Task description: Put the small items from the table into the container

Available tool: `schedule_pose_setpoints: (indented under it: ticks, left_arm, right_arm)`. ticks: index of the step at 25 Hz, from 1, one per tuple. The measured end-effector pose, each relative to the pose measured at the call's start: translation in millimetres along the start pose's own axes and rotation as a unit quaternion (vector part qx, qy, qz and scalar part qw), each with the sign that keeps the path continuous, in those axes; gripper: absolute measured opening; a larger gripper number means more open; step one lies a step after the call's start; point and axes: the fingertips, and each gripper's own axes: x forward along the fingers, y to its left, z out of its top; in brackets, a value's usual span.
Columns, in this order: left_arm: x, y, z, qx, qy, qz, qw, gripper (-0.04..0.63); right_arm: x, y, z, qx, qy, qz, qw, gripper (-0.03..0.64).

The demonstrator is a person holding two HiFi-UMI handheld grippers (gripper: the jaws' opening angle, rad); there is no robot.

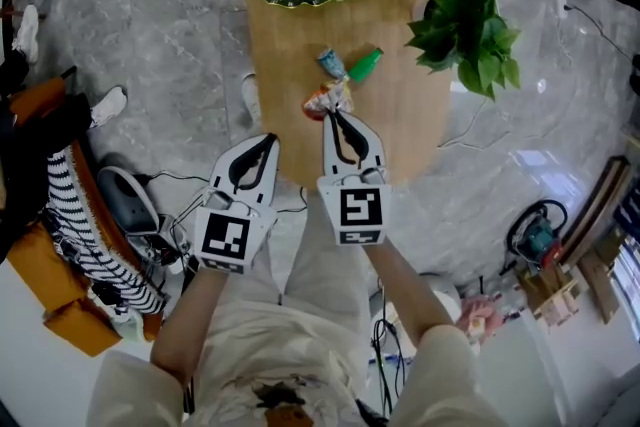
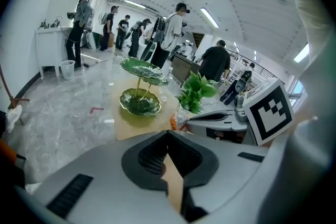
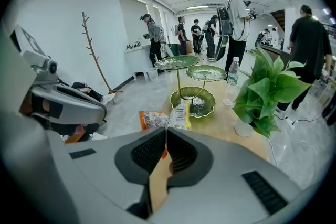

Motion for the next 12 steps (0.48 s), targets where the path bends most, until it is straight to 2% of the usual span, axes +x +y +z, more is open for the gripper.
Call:
schedule_pose_setpoints:
  ticks: [12]
  left_arm:
    - [-8, 17, 41, 0.004, -0.023, -0.006, 0.9997, 0.009]
  right_arm:
    - [-3, 7, 56, 0.012, -0.035, -0.011, 0.999, 0.018]
